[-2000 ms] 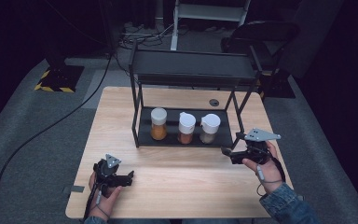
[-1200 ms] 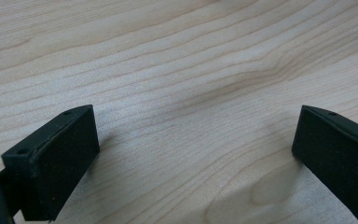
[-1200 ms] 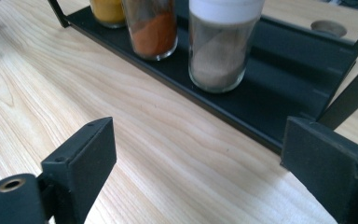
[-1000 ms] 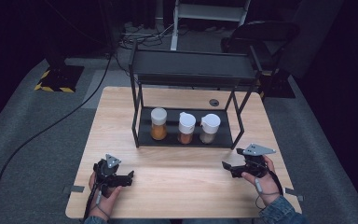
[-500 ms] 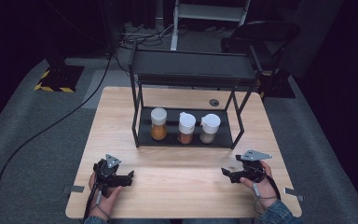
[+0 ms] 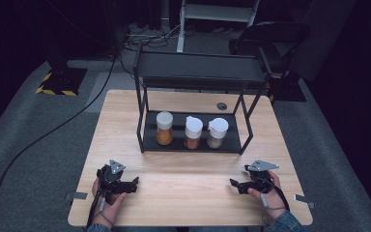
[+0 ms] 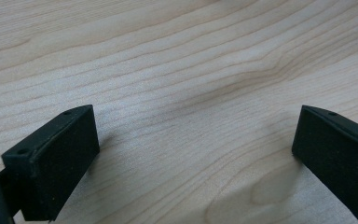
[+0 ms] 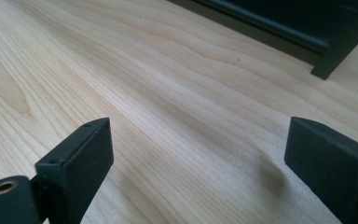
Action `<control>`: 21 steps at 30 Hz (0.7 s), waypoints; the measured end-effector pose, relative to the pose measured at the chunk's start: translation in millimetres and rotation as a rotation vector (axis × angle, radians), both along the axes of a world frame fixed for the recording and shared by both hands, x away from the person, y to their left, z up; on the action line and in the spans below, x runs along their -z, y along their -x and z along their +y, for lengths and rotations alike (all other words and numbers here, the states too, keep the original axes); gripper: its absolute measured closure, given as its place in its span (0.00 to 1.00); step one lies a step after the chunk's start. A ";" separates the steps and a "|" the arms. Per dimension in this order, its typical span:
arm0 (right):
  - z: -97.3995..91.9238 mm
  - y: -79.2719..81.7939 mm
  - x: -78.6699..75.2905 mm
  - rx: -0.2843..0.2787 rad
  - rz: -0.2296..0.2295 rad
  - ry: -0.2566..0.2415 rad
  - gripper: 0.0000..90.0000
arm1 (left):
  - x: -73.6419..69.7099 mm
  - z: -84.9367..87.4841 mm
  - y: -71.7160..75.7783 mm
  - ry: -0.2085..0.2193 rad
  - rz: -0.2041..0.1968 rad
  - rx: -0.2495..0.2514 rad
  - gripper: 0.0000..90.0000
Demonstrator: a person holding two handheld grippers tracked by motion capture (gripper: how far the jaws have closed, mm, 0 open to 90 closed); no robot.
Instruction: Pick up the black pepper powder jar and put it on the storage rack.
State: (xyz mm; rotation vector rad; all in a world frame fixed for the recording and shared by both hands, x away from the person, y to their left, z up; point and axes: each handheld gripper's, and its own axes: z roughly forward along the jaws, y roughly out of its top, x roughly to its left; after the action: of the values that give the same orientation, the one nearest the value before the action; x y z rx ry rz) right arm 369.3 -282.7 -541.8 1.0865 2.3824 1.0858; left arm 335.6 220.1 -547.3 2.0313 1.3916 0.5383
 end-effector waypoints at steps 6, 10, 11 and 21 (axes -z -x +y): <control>-1.3 0.9 4.0 0.002 0.009 0.019 0.09 | 0.0 -0.1 0.0 0.001 0.000 -0.001 0.00; -0.3 2.0 4.4 -0.007 -0.004 0.050 0.09 | 0.0 0.0 0.0 0.000 0.000 0.000 0.00; -0.2 2.1 4.5 -0.002 -0.001 0.049 0.09 | 0.0 0.0 0.0 0.000 0.000 0.000 0.00; -0.4 1.4 4.7 -0.011 0.002 0.050 0.07 | 0.1 -0.1 0.1 0.001 0.000 -0.001 0.00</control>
State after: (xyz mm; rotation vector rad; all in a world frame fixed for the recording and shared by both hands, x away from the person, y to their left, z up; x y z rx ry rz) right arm 367.8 -283.0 -546.5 1.0587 2.4065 1.0240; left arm 335.6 220.0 -547.3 2.0297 1.3927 0.5376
